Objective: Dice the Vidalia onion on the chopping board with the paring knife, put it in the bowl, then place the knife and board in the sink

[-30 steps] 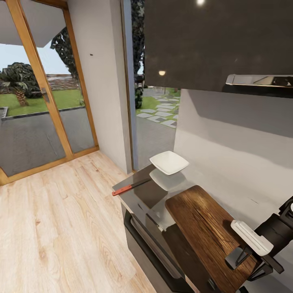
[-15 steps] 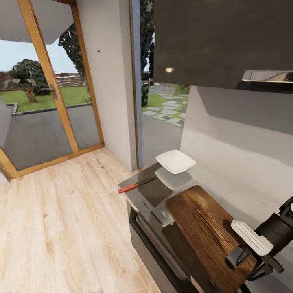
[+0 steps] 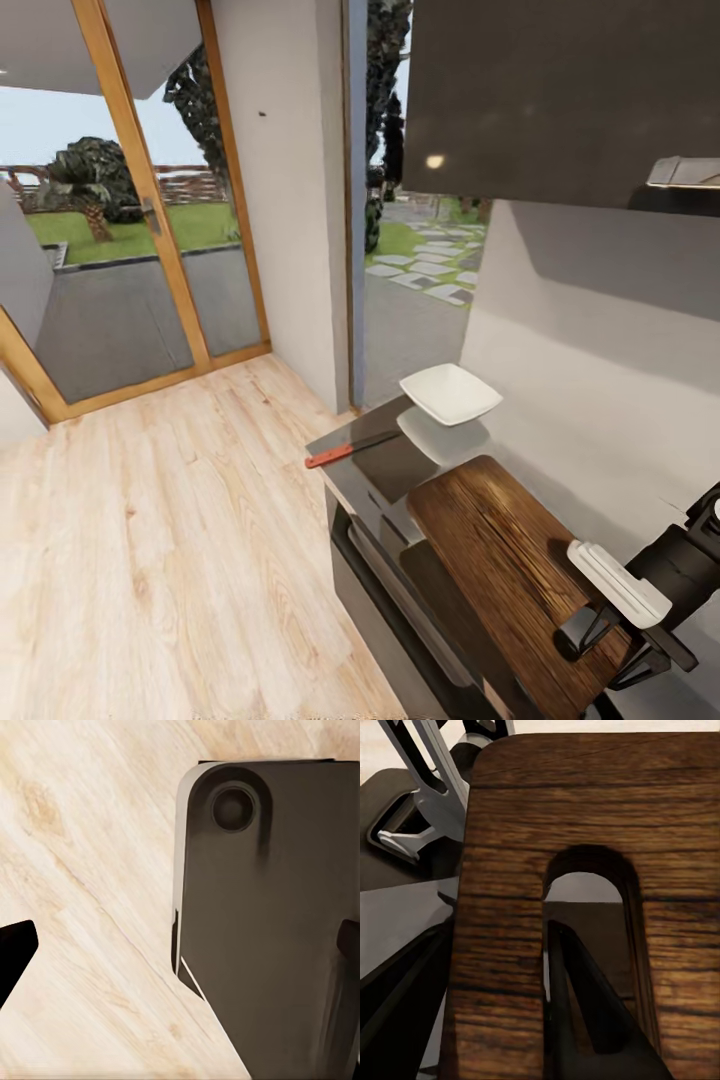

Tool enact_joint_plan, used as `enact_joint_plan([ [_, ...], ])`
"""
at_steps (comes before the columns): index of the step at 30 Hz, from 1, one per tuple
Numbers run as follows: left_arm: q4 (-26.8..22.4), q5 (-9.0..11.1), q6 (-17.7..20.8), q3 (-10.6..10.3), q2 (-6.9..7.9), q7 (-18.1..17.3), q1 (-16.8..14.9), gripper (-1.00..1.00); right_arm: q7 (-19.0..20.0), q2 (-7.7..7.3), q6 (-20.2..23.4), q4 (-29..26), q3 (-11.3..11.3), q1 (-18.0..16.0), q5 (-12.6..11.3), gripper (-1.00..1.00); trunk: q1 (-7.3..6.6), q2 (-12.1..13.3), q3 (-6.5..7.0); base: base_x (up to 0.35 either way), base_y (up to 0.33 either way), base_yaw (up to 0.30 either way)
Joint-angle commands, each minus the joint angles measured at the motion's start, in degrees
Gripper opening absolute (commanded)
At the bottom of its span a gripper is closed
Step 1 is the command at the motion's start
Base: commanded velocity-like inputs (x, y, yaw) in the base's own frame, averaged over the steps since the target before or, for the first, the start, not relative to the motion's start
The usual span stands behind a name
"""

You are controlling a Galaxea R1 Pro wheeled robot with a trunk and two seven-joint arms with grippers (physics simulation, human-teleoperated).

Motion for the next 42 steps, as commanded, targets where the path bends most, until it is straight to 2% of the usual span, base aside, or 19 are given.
enact_joint_plan([
  [1,0.1,0.1,-0.3,0.1,0.0,0.0,0.0,1.0,0.0,-0.04,-0.6,0.1,0.3,-0.2,-0.2,-1.0,0.01,-0.1,-0.15,0.0,0.0,0.023],
  [6,0.1,0.1,-0.3,0.1,0.0,0.0,0.0,1.0,0.0,-0.04,-0.6,0.1,0.3,-0.2,-0.1,-1.0,0.01,-0.1,-0.61,0.0,0.0,0.034],
  [9,0.1,0.1,-0.3,0.1,0.0,0.0,0.0,1.0,0.0,-0.04,-0.6,0.1,0.3,-0.2,1.7,-1.0,0.01,-0.1,-0.89,0.0,0.0,0.086],
  [14,0.1,0.1,-0.3,0.1,0.0,0.0,0.0,1.0,0.0,-0.04,-0.5,0.0,0.3,-0.2,3.1,-1.0,0.01,-0.1,-1.34,0.0,0.0,0.131],
  [30,0.1,0.1,-0.3,0.1,0.0,0.0,0.0,1.0,0.0,-0.19,-0.8,0.1,0.2,-0.2,3.3,-1.0,0.01,-0.1,-1.78,0.0,0.0,0.047],
  [34,0.1,0.1,-0.3,0.1,0.0,0.0,0.0,1.0,0.0,-1.07,-1.2,0.1,0.3,-0.2,3.4,-1.0,0.01,-0.1,-1.78,0.0,0.0,0.0],
  [38,0.1,0.1,-0.3,0.1,0.0,0.0,0.0,1.0,0.0,-3.39,-4.5,0.4,0.3,-0.2,3.4,-1.0,0.01,-0.1,-1.78,0.0,0.0,0.0],
  [42,0.1,0.1,-0.3,0.1,0.0,0.0,0.0,1.0,0.0,-3.92,-6.6,1.6,0.3,-0.2,3.5,-1.0,0.01,-0.1,-1.78,0.0,0.0,0.0],
])
